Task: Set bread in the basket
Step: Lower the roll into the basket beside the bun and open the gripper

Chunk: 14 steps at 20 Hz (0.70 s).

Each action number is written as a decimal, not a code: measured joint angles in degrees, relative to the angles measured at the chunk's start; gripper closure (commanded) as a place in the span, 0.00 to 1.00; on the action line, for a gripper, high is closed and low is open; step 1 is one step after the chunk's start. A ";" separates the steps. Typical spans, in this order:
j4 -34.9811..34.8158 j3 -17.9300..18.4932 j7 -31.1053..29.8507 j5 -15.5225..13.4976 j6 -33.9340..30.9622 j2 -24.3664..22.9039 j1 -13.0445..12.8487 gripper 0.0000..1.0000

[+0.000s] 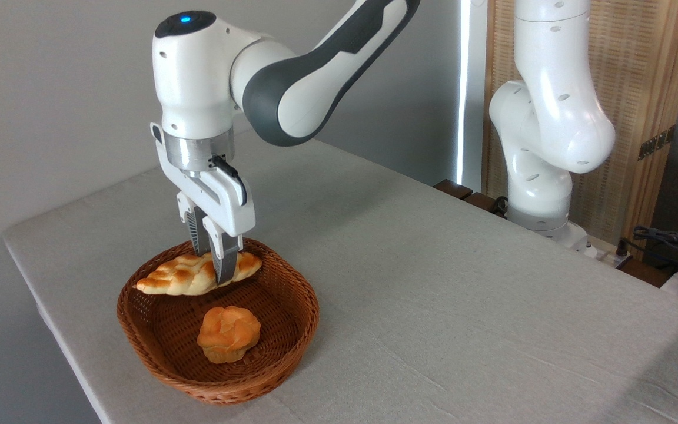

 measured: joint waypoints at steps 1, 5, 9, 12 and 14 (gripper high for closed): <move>0.06 0.00 0.00 0.00 0.08 0.07 0.02 0.00; 0.39 0.00 0.00 0.03 0.08 0.06 0.05 0.00; 0.41 0.00 0.00 0.03 0.08 0.06 0.05 0.00; 0.53 0.00 0.00 0.03 0.08 0.05 0.07 0.00; 0.86 0.06 -0.04 0.03 0.08 -0.13 0.14 0.00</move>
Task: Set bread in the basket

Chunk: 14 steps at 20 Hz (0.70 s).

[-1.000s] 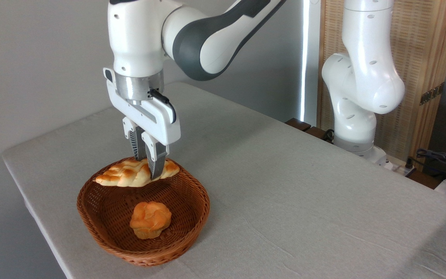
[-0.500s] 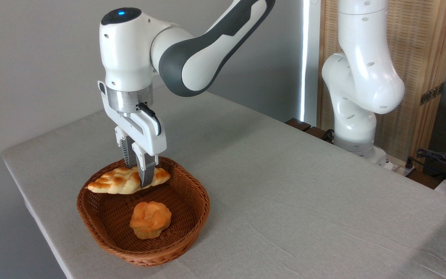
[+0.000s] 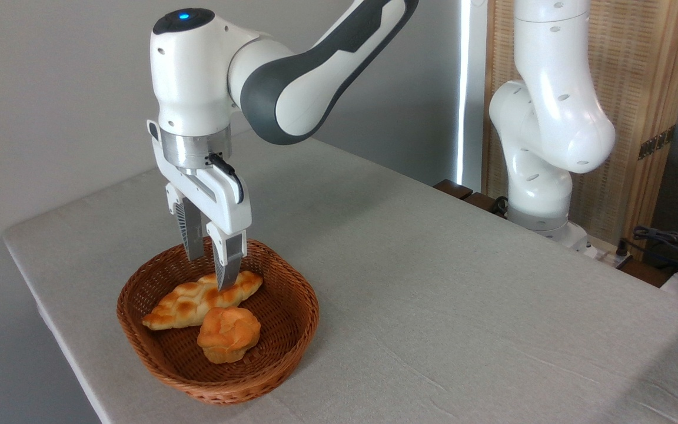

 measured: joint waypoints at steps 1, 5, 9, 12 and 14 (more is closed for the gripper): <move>0.44 0.17 -0.04 0.00 0.00 -0.16 0.04 0.00; 6.79 2.27 -0.07 0.00 -8.19 -1.10 0.84 0.00; 15.13 6.02 0.16 3.07 -23.25 -2.77 2.25 0.00; 15.94 4.42 1.89 7.81 -25.63 -4.80 5.09 0.00; 15.93 3.17 4.98 8.24 -25.73 -5.52 7.78 0.00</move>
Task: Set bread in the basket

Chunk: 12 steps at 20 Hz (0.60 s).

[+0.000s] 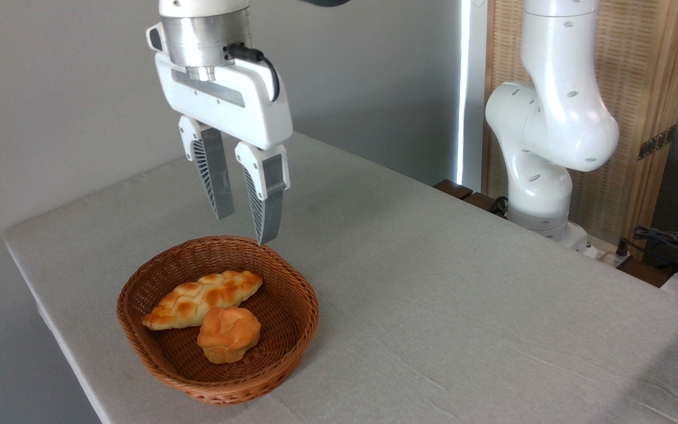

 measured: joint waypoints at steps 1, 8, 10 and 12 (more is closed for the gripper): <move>0.00 -0.40 1.43 0.00 -0.26 -0.25 1.28 0.00; 0.00 -3.98 2.93 -0.54 -3.04 -1.24 6.14 0.00; 0.00 -4.29 2.58 -1.40 -3.26 -1.28 6.30 0.00; 0.00 -4.32 2.22 -2.35 -3.70 -1.28 6.43 0.00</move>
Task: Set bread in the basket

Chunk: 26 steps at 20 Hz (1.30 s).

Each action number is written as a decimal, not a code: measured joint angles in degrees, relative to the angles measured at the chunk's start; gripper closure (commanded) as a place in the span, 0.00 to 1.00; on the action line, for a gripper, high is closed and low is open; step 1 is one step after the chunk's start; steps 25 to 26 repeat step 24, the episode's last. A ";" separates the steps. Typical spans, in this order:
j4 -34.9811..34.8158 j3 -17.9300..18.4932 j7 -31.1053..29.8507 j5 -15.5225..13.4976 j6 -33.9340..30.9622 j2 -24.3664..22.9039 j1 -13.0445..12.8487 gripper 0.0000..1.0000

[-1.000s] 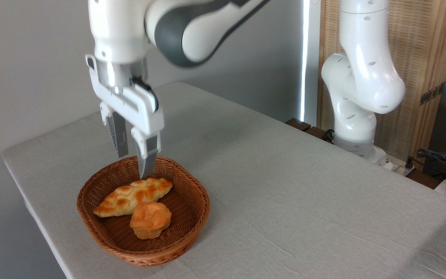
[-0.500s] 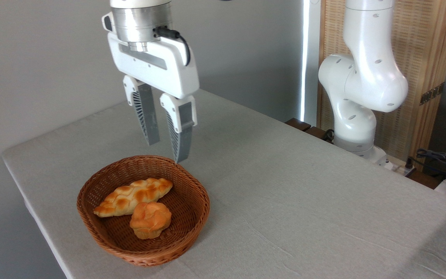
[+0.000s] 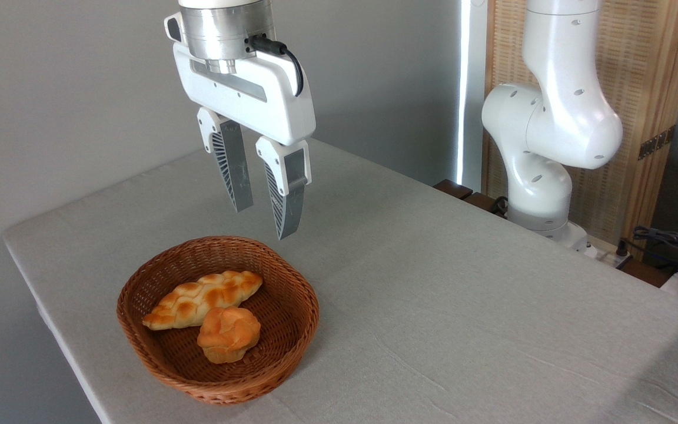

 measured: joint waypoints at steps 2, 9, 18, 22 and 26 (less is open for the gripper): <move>0.00 -0.06 -0.02 -0.26 -0.39 -0.01 0.13 0.00; 0.08 -1.75 -0.04 -0.35 -0.97 -0.05 1.01 0.00; 0.91 -1.88 -0.04 -0.35 -3.63 -0.14 1.29 0.00; 0.96 -1.88 -0.04 1.02 -3.65 -0.11 1.36 0.00; 1.03 -1.88 -0.04 1.64 -3.65 -0.11 1.41 0.00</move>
